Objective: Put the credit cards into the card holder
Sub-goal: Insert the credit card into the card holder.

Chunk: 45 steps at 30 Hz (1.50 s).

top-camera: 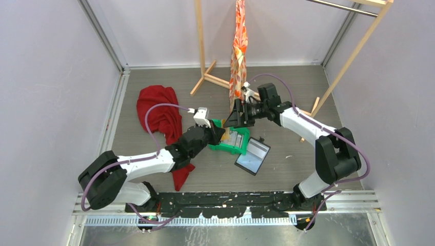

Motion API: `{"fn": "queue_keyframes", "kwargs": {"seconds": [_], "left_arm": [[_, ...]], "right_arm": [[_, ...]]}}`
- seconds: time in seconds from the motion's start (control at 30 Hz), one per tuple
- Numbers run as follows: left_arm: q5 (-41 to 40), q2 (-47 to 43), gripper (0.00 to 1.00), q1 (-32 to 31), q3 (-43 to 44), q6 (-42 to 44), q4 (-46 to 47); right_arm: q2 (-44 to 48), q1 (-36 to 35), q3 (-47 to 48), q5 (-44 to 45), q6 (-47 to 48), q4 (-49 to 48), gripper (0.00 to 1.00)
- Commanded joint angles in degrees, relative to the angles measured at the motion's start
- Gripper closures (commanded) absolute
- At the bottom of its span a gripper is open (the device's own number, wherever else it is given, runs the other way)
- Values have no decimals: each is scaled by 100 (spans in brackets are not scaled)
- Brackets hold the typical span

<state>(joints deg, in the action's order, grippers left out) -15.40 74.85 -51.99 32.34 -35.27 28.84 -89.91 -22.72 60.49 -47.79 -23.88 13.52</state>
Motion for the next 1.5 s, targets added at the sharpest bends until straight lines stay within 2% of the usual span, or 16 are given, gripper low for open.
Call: {"fn": "queue_keyframes", "kwargs": {"seconds": [0.0,0.33,0.77,1.2,1.47], "left_arm": [[-218,146,100,13,104,-591,197],[-167,297,100,13,89,-749,353],[-80,416,100,13,57,-837,490],[-26,417,100,13,-25,-927,610],[-19,421,100,13,-78,-1009,675]], "right_arm": [[14,-244,278,587,-5,25,8],[-255,-425,498,1108,-152,-24,10],[-406,-453,482,1031,-260,-255,29],[-498,-458,464,1027,-264,-270,37],[-494,-457,455,954,-274,-323,55]]}}
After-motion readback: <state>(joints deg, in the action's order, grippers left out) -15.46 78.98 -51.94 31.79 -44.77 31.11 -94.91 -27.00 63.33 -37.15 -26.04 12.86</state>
